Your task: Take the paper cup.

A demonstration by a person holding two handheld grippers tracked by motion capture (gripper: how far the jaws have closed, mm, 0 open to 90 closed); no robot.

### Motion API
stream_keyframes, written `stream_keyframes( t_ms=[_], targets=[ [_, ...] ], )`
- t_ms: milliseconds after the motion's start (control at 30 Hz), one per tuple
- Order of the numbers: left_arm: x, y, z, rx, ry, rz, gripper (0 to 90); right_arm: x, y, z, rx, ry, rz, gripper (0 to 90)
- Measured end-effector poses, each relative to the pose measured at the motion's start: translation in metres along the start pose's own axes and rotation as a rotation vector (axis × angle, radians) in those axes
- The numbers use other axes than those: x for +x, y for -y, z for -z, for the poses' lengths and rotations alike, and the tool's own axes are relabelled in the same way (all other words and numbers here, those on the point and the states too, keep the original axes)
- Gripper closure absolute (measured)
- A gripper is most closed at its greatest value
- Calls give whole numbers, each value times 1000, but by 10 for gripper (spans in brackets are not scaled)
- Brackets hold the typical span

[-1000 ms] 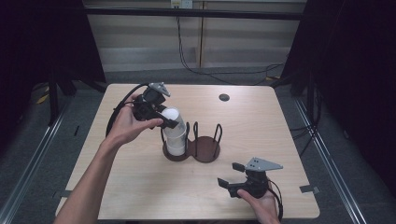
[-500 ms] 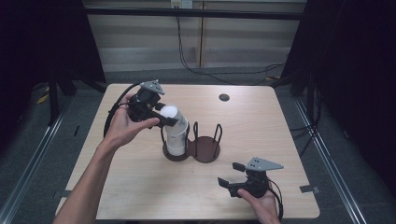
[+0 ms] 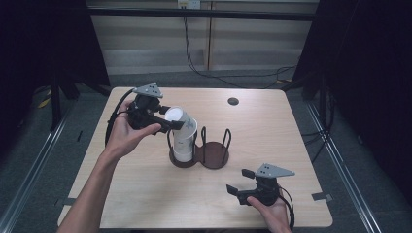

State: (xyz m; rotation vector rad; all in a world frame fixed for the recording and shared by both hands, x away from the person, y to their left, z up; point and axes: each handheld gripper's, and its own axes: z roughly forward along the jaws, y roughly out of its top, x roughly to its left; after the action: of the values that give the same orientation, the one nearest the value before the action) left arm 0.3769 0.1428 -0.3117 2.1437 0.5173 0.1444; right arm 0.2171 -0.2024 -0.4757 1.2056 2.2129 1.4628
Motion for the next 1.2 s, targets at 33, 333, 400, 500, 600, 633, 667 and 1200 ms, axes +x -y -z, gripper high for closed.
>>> stream_keyframes(
  t_ms=[33,333,400,500,600,633,667,1200],
  targets=[
    [-1,1,1,-12,3,7,356,0,0,0,1,-1,-1,140],
    [-6,10,8,-101,8,7,357,0,0,1,-6,1,1,139],
    [-7,12,9,-106,8,13,357,0,0,1,-8,0,-1,140],
    [-7,17,10,-125,25,26,357,0,0,1,-9,-1,-1,139],
    [-9,23,12,-127,36,28,357,0,0,1,-9,-1,-1,139],
    [-9,25,12,-131,42,28,357,0,0,1,-9,-2,0,139],
    [-10,26,13,-137,44,31,357,0,0,0,-8,1,-4,138],
    [-34,40,12,-145,106,-5,356,1,-1,0,-15,-16,6,136]
  ],
)
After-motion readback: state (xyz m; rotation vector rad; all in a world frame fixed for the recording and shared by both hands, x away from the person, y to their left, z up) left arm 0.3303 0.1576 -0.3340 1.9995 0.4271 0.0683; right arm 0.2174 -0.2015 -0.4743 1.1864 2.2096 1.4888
